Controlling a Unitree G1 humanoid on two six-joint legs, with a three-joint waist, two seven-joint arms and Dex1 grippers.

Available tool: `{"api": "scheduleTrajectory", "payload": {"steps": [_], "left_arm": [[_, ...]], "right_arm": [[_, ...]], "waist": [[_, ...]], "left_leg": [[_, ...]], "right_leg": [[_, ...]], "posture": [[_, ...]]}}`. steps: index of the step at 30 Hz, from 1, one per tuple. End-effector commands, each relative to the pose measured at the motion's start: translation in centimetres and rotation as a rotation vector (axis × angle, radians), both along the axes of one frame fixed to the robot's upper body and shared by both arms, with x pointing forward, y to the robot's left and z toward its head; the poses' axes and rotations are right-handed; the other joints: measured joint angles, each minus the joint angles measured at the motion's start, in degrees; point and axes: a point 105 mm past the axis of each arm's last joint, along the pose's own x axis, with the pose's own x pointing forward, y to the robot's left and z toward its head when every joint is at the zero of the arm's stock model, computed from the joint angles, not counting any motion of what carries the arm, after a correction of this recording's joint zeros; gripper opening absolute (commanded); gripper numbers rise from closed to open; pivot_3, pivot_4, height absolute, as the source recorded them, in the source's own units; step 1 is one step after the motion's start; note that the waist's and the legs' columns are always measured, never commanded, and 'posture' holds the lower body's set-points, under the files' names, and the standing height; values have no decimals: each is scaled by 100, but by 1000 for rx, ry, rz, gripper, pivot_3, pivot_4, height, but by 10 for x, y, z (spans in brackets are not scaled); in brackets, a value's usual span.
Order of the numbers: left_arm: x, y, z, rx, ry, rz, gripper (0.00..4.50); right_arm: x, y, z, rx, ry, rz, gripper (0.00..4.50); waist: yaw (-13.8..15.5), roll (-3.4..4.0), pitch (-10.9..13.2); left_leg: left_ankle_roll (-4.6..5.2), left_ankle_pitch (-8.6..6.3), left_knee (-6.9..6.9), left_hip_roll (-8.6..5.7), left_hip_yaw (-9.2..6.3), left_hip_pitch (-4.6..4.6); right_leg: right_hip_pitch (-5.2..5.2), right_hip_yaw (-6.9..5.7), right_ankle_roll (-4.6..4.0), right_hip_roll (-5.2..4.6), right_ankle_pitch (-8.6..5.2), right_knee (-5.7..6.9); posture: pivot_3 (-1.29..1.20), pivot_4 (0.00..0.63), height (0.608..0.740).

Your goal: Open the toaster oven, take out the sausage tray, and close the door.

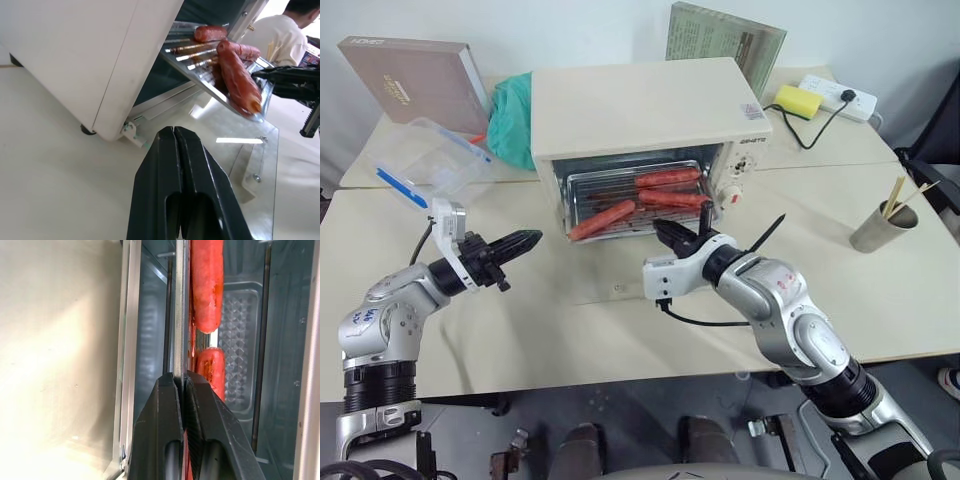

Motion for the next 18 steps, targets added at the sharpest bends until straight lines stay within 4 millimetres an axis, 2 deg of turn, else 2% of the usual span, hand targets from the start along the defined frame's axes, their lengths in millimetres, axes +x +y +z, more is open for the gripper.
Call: {"api": "scheduleTrajectory", "payload": {"steps": [1,8,18], "left_arm": [[-1,8,8,-8,-31,-4,0],[1,11,7,-4,-38,3,0],[4,5,7,-15,-49,10,0]], "right_arm": [[-13,1,21,36,-91,63,26],[-13,-2,17,26,-102,66,26],[3,-2,31,120,-214,8,26]], "waist": [[5,0,0],[40,-1,0],[78,-1,0]], "left_leg": [[0,0,0,0,0,0],[1,-1,1,0,2,0],[1,0,7,0,5,0]], "right_leg": [[0,0,0,0,0,0],[0,0,0,0,0,-1],[0,2,0,0,0,0]], "posture": [[0,150,740],[0,150,740],[0,150,740]]}}
